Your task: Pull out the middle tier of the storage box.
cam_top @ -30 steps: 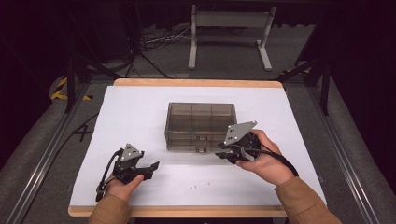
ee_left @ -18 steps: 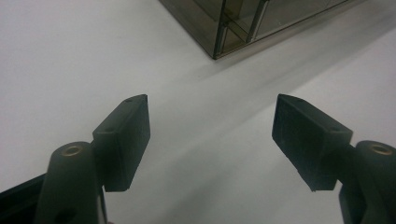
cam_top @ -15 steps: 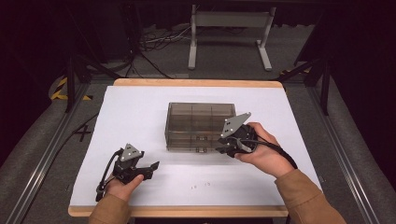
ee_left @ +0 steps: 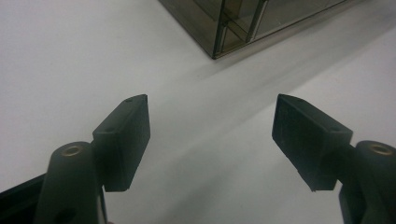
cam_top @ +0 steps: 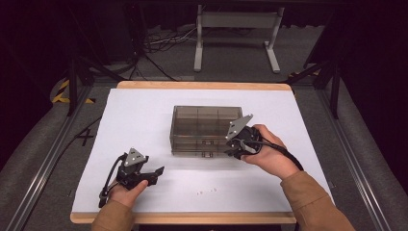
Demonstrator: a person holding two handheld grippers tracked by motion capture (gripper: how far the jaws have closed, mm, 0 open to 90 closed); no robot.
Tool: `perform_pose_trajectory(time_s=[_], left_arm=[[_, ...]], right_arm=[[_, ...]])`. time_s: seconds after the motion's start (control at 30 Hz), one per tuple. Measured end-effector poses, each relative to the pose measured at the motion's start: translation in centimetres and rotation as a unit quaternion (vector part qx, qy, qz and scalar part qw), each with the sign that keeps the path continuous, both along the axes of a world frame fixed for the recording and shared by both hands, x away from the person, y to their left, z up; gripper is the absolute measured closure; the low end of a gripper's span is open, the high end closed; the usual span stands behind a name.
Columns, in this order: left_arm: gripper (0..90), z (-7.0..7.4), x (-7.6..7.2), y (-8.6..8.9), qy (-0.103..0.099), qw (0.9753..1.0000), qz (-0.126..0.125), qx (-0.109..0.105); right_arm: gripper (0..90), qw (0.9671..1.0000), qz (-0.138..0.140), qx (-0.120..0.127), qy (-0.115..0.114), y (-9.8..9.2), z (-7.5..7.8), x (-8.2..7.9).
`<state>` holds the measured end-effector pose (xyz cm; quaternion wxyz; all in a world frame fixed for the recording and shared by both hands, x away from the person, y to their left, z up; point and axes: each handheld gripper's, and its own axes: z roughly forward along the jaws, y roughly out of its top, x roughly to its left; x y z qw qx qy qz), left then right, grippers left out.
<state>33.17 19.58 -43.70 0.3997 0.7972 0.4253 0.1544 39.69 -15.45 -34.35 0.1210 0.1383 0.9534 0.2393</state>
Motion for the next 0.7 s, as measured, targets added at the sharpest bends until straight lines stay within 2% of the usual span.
perform_pose_trajectory(time_s=[0.7], left_arm=[[28.4,0.0,0.0,0.0,0.002,1.0,-0.002,0.0]], right_arm=[[68.1,0.9984,-0.001,-0.052,0.021,0.7,-2.0,0.7]])
